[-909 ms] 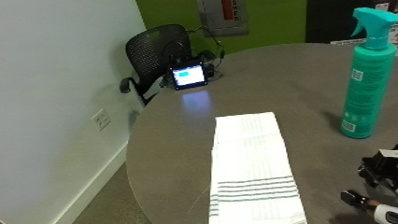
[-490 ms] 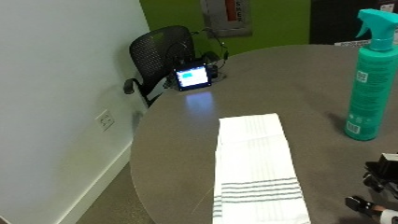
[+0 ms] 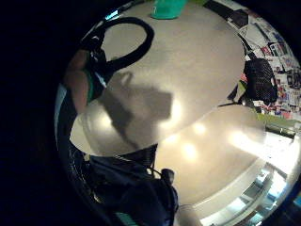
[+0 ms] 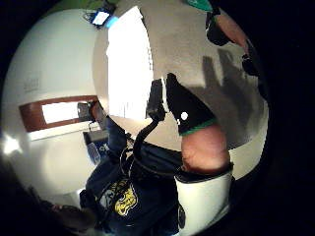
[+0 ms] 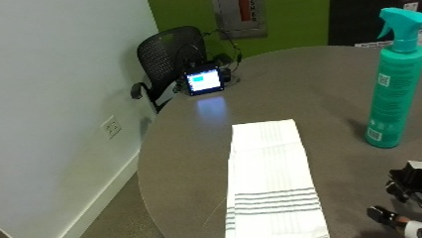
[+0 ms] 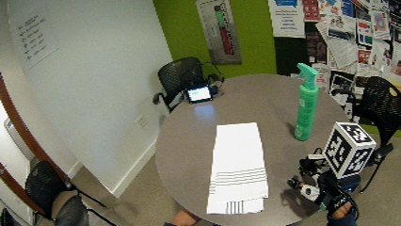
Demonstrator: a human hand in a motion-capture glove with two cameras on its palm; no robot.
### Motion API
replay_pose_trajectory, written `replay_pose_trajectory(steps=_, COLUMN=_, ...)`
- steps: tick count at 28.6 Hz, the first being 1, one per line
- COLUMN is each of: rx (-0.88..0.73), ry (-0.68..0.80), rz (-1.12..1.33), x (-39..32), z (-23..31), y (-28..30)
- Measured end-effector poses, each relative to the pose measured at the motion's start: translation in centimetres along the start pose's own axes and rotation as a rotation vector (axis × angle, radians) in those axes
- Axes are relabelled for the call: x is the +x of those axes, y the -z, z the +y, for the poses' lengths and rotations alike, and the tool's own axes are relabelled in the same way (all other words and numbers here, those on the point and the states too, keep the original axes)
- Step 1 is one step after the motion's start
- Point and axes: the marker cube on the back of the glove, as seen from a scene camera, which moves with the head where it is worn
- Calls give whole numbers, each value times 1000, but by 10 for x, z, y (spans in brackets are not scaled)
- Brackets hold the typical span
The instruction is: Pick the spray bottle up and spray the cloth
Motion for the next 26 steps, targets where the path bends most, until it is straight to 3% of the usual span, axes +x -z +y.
replay_pose_trajectory(steps=10, rx=170, ry=33, rz=-156, x=8, z=-15, y=0)
replay_pose_trajectory(steps=19, rx=294, ry=74, rz=-642, x=27, z=-86, y=-18)
replay_pose_trajectory(steps=26, rx=185, ry=71, rz=-1081, x=45, z=-156, y=-29)
